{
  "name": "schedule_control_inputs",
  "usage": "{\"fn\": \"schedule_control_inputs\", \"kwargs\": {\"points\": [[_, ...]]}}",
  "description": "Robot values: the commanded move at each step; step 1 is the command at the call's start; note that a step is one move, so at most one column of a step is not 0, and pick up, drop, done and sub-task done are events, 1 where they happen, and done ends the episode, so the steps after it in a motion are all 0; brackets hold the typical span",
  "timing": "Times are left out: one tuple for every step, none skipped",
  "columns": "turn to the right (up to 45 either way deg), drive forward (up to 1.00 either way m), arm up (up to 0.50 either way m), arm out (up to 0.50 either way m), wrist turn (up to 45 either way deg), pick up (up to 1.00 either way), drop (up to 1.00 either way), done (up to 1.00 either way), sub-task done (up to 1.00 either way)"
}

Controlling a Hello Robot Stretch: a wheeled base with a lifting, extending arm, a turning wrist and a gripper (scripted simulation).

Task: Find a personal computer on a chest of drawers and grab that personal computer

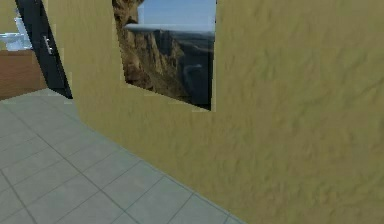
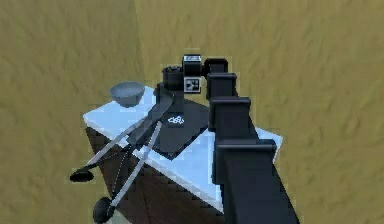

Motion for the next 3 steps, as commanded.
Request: {"fn": "schedule_control_inputs", "kwargs": {"points": [[0.0, 0.0, 0.0, 0.0, 45.0, 0.0, 0.0, 0.0, 0.0], [0.0, 0.0, 0.0, 0.0, 45.0, 0.0, 0.0, 0.0, 0.0], [0.0, 0.0, 0.0, 0.0, 30.0, 0.0, 0.0, 0.0, 0.0]]}}
